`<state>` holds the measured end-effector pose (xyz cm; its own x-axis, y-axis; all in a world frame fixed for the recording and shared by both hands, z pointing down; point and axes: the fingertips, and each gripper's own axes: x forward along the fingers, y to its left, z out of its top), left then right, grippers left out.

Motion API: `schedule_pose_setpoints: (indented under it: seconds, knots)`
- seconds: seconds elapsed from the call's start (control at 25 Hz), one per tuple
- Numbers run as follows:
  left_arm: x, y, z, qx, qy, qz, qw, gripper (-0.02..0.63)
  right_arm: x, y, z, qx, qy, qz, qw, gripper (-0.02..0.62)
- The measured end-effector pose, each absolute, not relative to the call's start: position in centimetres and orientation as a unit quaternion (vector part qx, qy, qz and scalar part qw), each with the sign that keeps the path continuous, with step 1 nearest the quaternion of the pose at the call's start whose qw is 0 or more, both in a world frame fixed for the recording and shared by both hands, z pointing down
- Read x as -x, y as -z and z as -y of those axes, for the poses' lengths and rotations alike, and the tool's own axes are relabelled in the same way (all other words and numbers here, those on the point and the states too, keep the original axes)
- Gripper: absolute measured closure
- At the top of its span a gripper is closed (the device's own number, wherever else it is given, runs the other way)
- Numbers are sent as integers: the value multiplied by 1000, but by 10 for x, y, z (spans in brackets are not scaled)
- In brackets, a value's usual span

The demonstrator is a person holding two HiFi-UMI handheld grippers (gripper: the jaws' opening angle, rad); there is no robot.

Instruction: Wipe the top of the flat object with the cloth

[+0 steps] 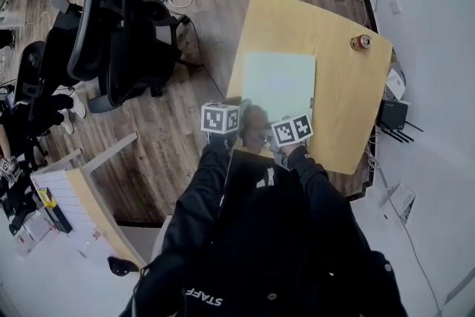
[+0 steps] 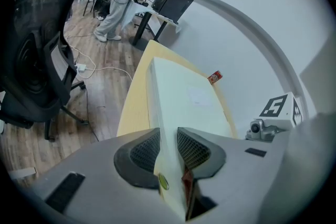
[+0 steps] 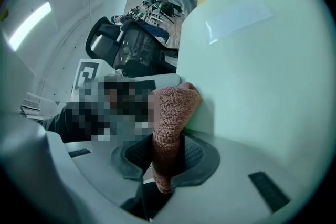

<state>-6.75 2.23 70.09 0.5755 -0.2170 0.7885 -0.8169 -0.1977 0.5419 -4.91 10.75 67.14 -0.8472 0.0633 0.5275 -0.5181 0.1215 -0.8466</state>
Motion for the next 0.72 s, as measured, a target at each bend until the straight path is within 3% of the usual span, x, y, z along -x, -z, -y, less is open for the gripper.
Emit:
schedule_pose_setpoints:
  seconds: [0.72]
  knots:
    - [68,-703,-25,-717,-291,360,521,489,-58,-681,-101,-237,-638,695,230,489]
